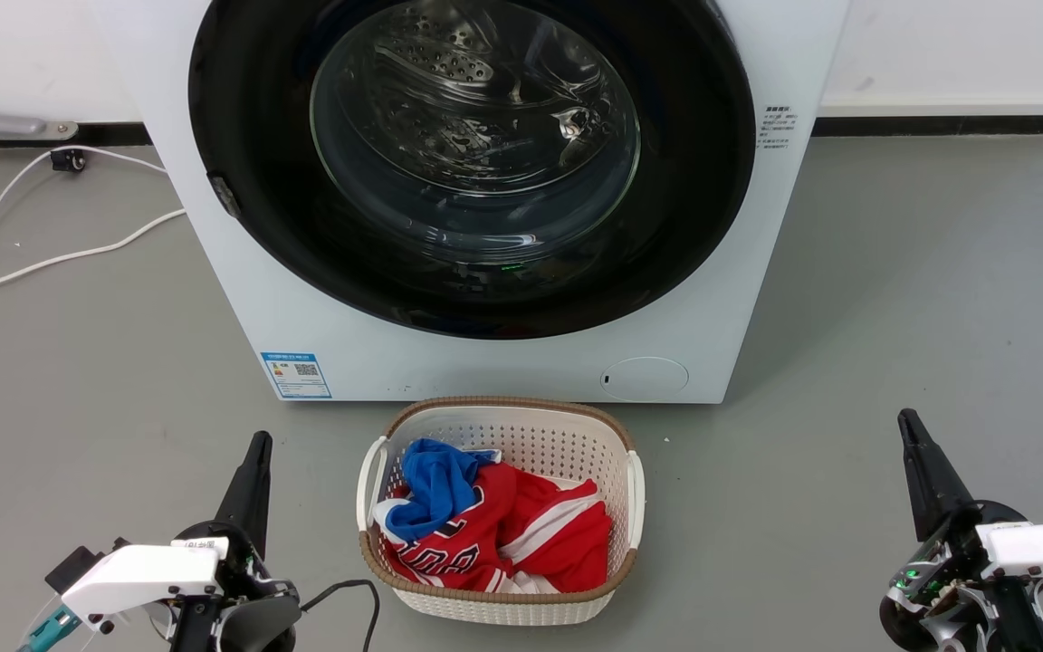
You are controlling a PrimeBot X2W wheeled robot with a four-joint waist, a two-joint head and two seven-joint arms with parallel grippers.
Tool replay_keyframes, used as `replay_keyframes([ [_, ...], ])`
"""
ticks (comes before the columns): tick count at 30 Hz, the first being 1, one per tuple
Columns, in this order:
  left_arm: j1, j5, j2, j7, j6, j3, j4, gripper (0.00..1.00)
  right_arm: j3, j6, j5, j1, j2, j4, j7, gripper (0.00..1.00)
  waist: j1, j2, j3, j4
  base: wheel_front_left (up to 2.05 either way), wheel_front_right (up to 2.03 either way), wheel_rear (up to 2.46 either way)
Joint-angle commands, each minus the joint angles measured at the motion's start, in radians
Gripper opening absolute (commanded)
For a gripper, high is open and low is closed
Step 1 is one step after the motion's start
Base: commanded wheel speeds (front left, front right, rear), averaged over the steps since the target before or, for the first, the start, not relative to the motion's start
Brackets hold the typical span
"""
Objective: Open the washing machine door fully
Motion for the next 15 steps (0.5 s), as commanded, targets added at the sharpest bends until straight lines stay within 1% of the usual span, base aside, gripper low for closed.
replay_keyframes([
  [1, -0.006, 0.001, -0.003, 0.001, -0.003, 0.002, -0.001, 0.00, 0.001, 0.000, -0.005, -0.014, 0.003, 0.001, 0.000, 0.00, 0.0000, 0.0000, 0.000, 0.000, 0.00, 0.00, 0.00],
  [15, -0.006, 0.001, -0.003, 0.001, -0.003, 0.002, -0.001, 0.00, 0.001, 0.000, -0.005, -0.014, 0.003, 0.001, -0.001, 0.00, 0.0000, 0.0000, 0.000, 0.000, 0.00, 0.00, 0.00],
])
